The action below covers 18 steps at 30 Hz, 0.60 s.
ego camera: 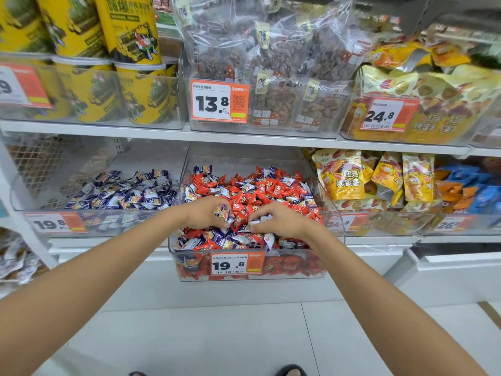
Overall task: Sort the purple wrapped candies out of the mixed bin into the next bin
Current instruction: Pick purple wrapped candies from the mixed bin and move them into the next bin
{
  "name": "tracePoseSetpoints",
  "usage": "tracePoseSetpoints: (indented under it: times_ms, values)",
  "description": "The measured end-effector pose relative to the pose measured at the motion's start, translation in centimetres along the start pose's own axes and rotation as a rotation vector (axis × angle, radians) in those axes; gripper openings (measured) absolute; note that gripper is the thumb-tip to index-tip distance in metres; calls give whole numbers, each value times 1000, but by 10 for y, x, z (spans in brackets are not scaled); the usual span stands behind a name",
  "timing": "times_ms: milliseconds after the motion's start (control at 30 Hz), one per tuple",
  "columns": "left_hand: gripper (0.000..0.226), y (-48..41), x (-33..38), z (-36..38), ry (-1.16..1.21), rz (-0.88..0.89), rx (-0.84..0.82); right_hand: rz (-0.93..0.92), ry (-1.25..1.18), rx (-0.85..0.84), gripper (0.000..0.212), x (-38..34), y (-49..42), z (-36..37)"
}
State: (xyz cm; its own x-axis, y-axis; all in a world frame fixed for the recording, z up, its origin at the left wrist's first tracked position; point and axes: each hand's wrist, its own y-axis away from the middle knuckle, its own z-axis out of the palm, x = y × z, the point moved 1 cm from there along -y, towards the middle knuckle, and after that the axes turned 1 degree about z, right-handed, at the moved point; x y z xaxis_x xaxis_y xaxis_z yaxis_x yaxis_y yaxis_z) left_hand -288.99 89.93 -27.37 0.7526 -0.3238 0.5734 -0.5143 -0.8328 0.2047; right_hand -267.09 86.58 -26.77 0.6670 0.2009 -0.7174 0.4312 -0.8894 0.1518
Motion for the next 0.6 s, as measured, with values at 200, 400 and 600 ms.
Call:
tracePoseSetpoints:
  times_ms: [200,400,600]
  values:
    - [17,12,10,-5,147,89,81,-20,-102,195,23,8,19,-18]
    - [29,9,23,12,87,106,-130,-12,-159,417,21,11,27,-23]
    - [24,-2,24,17,23,21,-185,14,-271,430,21,14,39,-27]
